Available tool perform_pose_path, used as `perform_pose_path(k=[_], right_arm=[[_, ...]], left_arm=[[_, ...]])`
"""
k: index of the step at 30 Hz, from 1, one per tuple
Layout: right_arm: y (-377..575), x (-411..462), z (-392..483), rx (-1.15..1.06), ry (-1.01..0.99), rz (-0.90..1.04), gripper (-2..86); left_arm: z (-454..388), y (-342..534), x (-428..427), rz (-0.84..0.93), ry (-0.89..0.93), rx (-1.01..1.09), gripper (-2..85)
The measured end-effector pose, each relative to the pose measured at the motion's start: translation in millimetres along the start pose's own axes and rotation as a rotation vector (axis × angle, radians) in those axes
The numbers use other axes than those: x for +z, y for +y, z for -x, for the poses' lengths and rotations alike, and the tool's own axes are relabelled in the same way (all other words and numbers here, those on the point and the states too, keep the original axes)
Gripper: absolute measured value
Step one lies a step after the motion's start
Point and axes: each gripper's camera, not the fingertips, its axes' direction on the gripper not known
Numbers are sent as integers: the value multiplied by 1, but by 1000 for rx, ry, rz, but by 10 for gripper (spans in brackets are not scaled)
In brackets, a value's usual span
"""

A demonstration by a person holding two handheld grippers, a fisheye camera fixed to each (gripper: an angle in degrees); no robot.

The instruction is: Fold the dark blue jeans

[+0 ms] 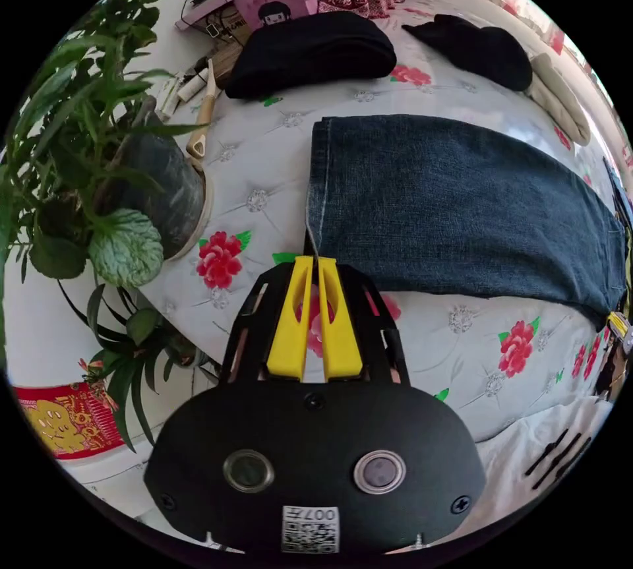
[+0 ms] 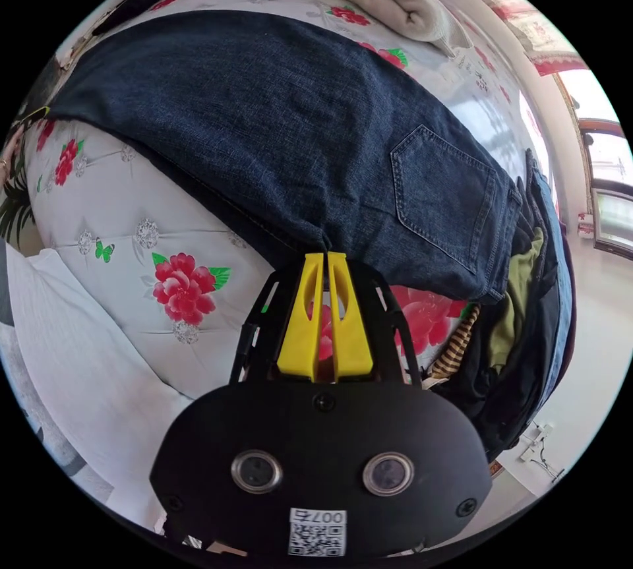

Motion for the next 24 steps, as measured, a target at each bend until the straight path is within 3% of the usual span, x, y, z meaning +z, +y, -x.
perform_pose_path(k=[4,10,12,14,17,19,24], right_arm=[[12,-4,2,-49,6,-15,-2],[27,7,-3,50,-40,-42,0],[40,-2,-8,90,-60,-87,2],[58,-13,-18,151,-111,-150,4],[94,-24,-47,331,-238,-259,3],[114,-22,-67,432,-332,-297,2],[144,-9,-92,549,-427,-343,-1]], left_arm=[[10,-7,3,3,15,-36,-6],[34,-4,-1,-30,53,-177,41],[55,7,-7,-61,149,-303,61],[79,24,-4,-86,355,-449,93],[87,27,14,-80,513,-507,126],[87,16,29,-37,533,-516,132],[82,-20,32,49,371,-540,125]])
